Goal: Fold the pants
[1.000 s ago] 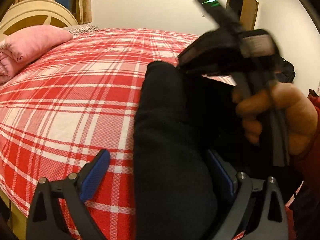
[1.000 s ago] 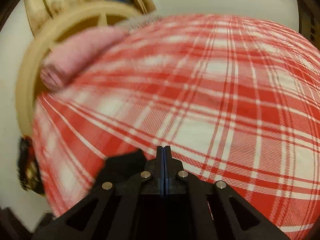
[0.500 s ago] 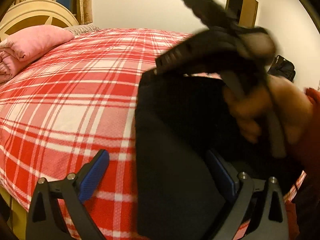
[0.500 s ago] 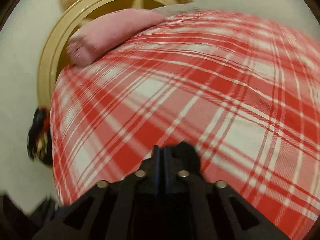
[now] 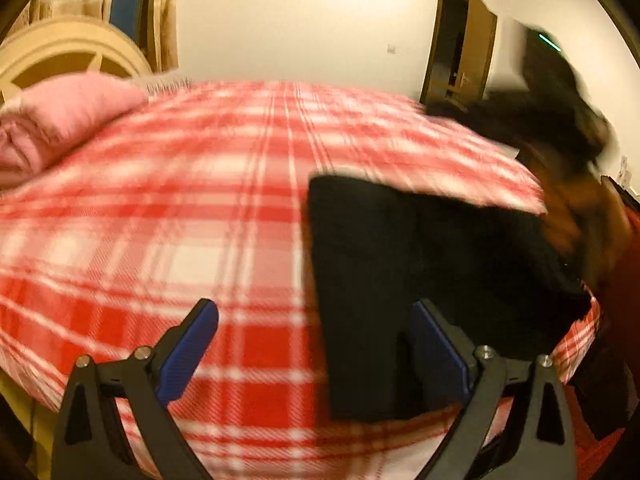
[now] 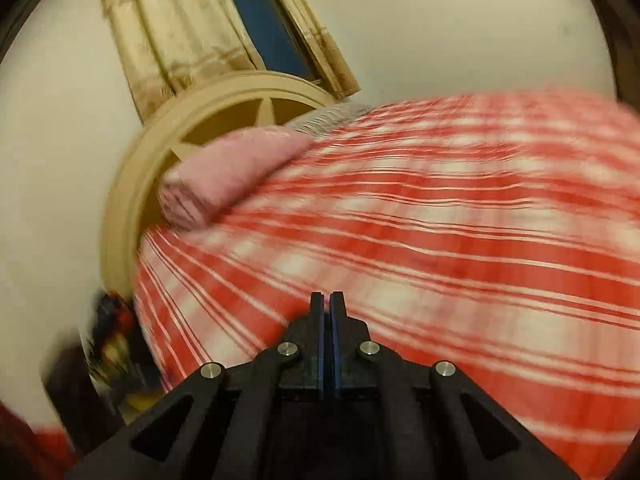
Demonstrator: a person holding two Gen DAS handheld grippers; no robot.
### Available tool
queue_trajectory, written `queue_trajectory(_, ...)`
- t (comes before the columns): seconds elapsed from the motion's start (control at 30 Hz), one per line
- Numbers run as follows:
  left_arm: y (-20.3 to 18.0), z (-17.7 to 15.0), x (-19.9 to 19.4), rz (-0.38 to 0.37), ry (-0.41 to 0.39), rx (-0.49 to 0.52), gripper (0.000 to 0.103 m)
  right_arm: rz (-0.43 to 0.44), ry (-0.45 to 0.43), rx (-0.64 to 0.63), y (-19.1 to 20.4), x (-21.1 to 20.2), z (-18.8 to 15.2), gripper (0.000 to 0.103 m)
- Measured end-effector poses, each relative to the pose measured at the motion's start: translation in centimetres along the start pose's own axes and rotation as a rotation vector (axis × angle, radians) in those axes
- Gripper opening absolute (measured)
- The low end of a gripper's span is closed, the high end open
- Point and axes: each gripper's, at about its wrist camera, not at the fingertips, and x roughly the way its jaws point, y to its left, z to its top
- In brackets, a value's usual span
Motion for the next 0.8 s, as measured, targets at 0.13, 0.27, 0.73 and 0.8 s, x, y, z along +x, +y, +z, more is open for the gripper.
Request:
queue_trajectory(0.13,-0.4,2.6,1.0,0.036,-0.035,0.042,0.099,-0.17,0.073,-0.055,0.4,-3.2,-5.4,0.003)
queue_trajectory(0.27,-2.3,3.8,4.7,0.02,0.009,0.081,0.099,-0.318,0.132,-0.077,-0.6,-3.3,-9.4,0.003)
queue_trajectory(0.73,-1.4,0.9,4.1,0.088,0.129,0.083,0.103,-0.249,-0.091,0.058,-2.4,-7.7,-10.3,0.004)
queue_trajectory(0.8,-1.2,0.8,2.7,0.102,0.108,0.086,0.102,-0.196,-0.076,-0.005,-0.6,-8.7,-10.6,0.004)
